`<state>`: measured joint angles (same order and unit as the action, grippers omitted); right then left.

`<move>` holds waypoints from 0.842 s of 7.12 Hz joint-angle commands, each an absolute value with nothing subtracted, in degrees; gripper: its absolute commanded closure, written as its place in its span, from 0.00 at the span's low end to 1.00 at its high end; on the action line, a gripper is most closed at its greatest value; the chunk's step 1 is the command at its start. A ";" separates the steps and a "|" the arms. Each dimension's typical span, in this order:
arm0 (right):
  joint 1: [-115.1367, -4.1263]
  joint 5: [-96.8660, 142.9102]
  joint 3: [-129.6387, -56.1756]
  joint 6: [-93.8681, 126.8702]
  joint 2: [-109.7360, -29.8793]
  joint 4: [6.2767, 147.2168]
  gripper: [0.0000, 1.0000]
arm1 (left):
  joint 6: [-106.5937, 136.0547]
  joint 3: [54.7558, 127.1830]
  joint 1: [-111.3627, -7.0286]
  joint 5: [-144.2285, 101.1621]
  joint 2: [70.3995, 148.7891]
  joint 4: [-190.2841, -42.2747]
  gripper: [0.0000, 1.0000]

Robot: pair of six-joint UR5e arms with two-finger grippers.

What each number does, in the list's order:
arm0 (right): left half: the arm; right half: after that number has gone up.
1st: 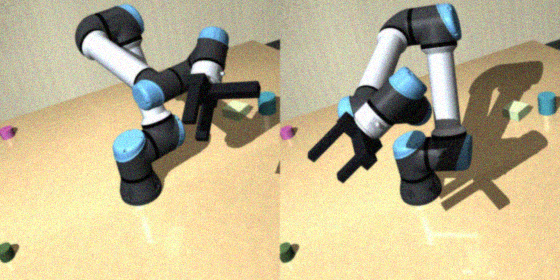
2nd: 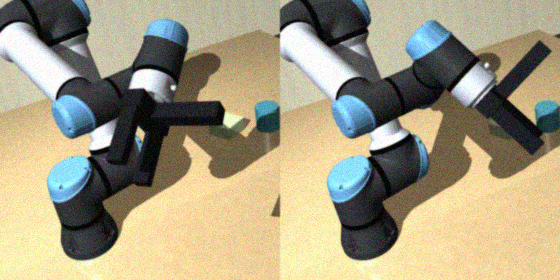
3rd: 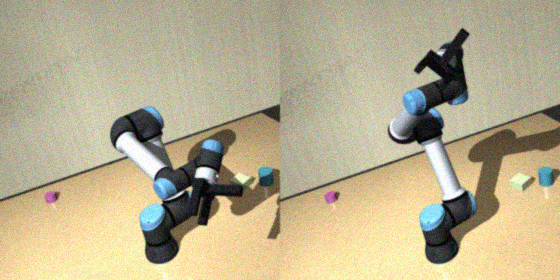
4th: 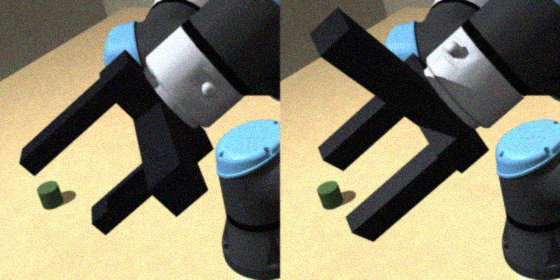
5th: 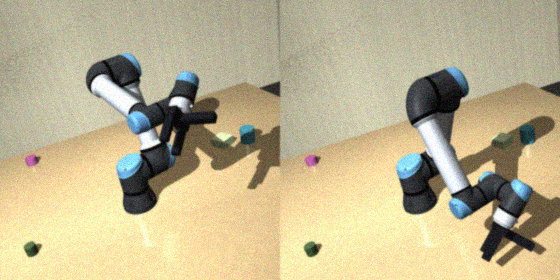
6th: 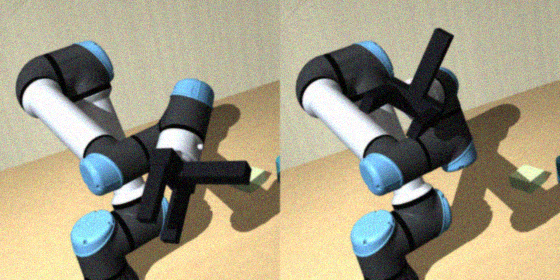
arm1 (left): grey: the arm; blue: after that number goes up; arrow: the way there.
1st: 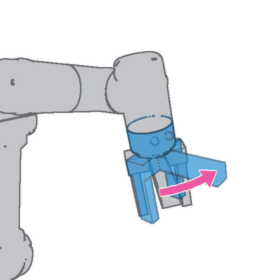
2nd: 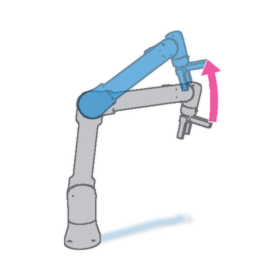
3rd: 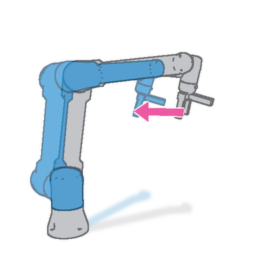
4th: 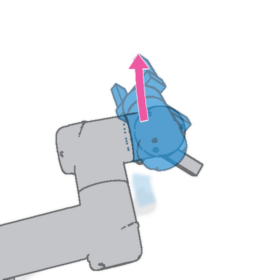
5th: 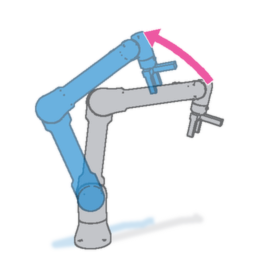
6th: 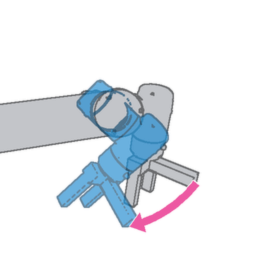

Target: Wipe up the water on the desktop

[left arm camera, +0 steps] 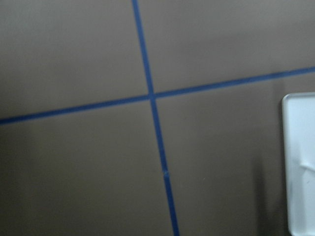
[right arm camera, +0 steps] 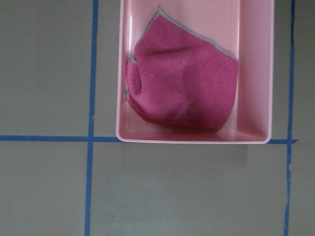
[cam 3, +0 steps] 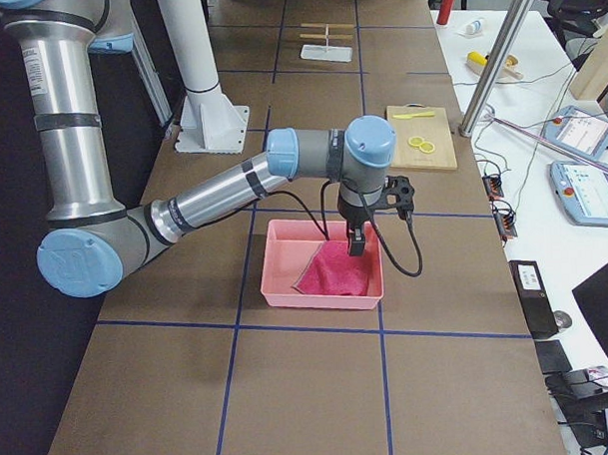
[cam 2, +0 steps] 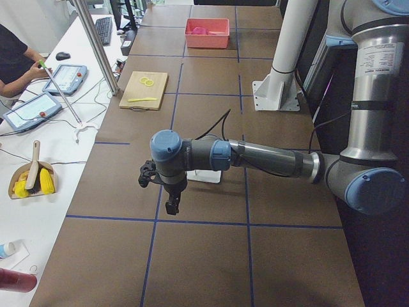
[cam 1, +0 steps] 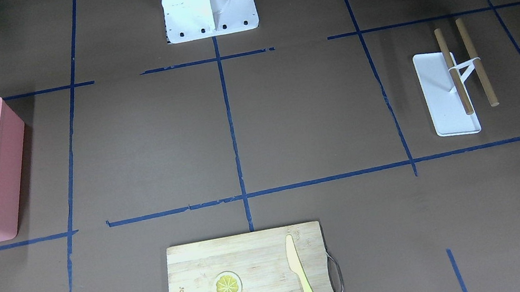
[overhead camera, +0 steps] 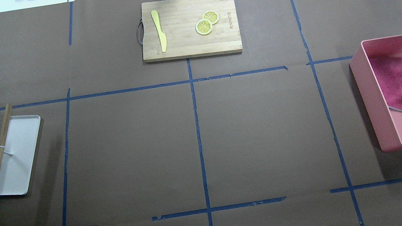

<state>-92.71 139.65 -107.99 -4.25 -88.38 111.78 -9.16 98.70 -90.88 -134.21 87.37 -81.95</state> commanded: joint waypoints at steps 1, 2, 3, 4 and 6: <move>-94.39 141.75 -99.79 -4.22 -90.87 102.43 0.00 | -9.14 96.16 -92.02 -134.38 86.57 -82.27 0.00; -94.39 141.85 -97.49 -4.13 -90.97 100.65 0.00 | -8.88 95.80 -92.02 -134.47 85.35 -82.35 0.00; -94.39 141.77 -96.17 -4.13 -90.97 100.03 0.00 | -8.88 95.54 -92.02 -134.47 85.17 -82.44 0.00; -94.39 141.85 -92.67 -4.30 -90.97 99.15 0.00 | -8.79 95.54 -92.02 -134.47 85.17 -82.44 0.00; -94.39 141.42 -83.28 -3.87 -90.97 84.63 0.00 | -8.70 95.71 -92.02 -134.47 85.25 -82.44 0.00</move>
<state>-94.39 141.66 -88.75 -4.19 -90.96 92.92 -8.75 95.67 -92.02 -134.47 85.22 -82.44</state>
